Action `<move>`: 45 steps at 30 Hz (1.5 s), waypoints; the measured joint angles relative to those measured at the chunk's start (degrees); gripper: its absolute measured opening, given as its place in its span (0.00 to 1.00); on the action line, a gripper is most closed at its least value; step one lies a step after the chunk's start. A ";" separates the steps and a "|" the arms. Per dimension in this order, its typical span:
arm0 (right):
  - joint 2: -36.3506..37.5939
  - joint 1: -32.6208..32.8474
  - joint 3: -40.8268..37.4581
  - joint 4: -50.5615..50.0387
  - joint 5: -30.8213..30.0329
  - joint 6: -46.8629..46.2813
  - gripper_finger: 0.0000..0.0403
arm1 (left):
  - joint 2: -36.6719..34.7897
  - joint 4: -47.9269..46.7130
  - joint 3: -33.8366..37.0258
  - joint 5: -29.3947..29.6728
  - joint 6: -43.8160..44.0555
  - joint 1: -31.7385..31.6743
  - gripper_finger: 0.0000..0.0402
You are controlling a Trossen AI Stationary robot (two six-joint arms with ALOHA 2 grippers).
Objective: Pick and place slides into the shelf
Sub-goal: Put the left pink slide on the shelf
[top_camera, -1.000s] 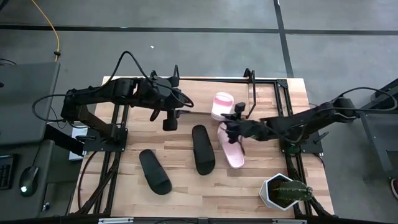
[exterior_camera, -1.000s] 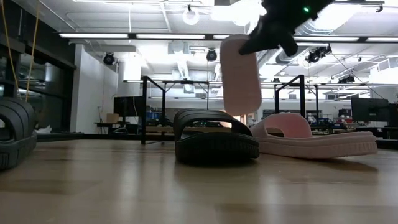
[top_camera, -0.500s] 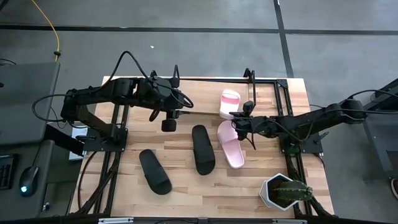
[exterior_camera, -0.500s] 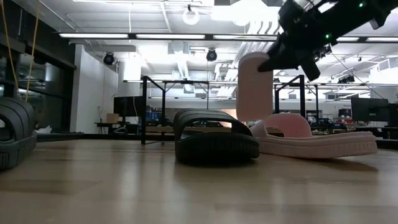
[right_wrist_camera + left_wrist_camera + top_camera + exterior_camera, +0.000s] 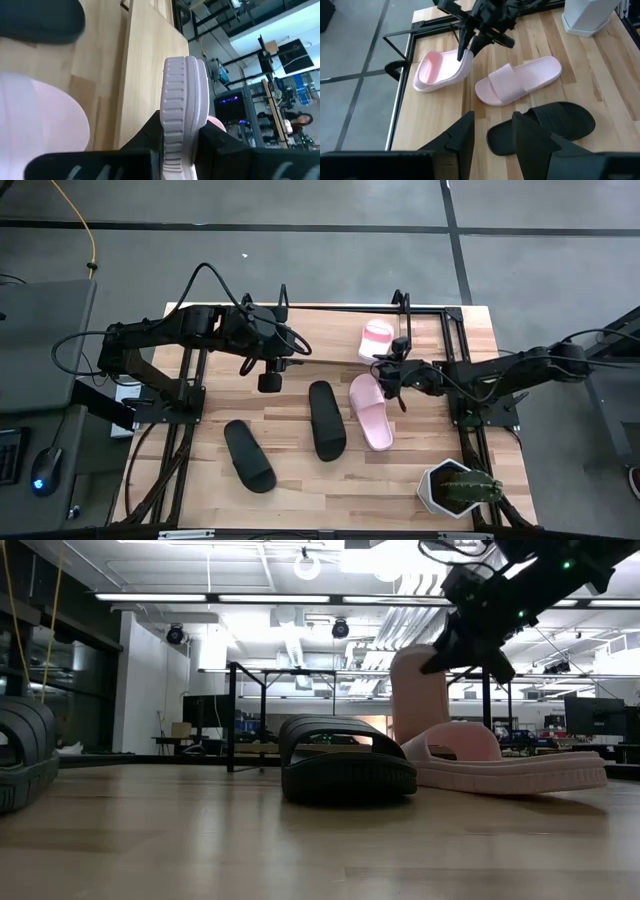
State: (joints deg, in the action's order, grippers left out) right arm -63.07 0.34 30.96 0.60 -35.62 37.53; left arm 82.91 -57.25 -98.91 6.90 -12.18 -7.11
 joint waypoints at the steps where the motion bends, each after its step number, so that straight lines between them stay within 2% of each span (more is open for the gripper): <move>1: 0.00 -0.59 0.00 -0.56 -0.06 -0.01 0.10 | 0.00 0.00 0.00 -0.01 0.02 0.00 0.29; 5: 0.00 -2.70 0.00 -1.80 0.55 -0.83 0.10 | 0.00 0.00 0.02 -0.02 0.02 0.00 0.29; 11: 0.00 -4.92 0.02 -3.30 4.64 -3.81 0.10 | 0.00 0.02 0.02 -0.02 0.04 0.00 0.29; 26: 0.00 -4.96 0.09 -12.50 4.29 -16.71 0.10 | 0.02 0.03 0.02 -0.04 0.61 0.00 0.29; 33: 0.00 -4.96 0.09 -17.60 6.85 -22.35 0.10 | 0.02 0.04 0.04 -0.04 0.59 0.00 0.29; 39: 0.00 -4.98 0.09 -18.41 8.24 -23.58 0.10 | 0.02 0.04 0.04 -1.02 0.63 0.00 0.29; 45: -0.02 -4.97 0.09 -18.50 7.31 -23.97 0.17 | 0.02 0.07 0.04 -1.38 0.63 0.00 0.29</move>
State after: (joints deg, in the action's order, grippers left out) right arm -63.09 -4.63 31.05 -17.91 -28.31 13.56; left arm 82.94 -57.19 -98.87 5.52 -11.55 -7.11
